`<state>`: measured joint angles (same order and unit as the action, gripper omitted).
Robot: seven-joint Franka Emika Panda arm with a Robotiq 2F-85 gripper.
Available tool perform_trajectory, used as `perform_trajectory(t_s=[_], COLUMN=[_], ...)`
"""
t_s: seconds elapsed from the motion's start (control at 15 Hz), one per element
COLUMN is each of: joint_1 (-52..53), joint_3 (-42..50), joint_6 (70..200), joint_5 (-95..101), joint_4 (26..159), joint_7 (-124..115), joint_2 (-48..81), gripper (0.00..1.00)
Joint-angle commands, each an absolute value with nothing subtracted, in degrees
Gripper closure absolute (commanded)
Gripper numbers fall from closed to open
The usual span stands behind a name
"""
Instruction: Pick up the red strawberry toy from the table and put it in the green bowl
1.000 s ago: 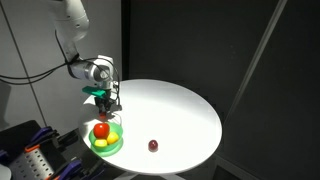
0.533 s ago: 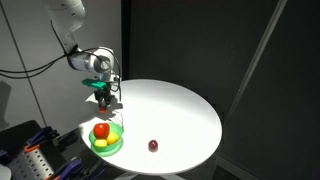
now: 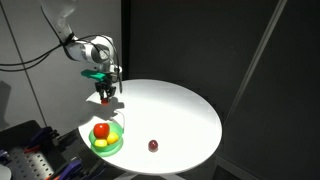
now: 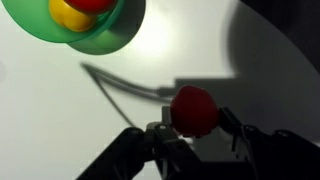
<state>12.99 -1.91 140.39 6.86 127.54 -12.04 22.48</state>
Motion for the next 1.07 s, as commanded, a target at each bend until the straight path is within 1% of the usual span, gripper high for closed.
perform_trajectory(t_s=[0.0, 0.6, 1.0], joint_1=[10.78, 5.42, 2.26], joint_3=[-2.48, -1.88, -0.65], joint_6=[140.17, 141.66, 142.12], joint_5=[5.89, 3.55, 3.43], joint_4=[133.44, 145.55, 151.74], joint_7=[-10.94, -9.93, -10.59], joint_2=[15.29, 1.34, -5.63], gripper=[0.75, 0.75, 0.75])
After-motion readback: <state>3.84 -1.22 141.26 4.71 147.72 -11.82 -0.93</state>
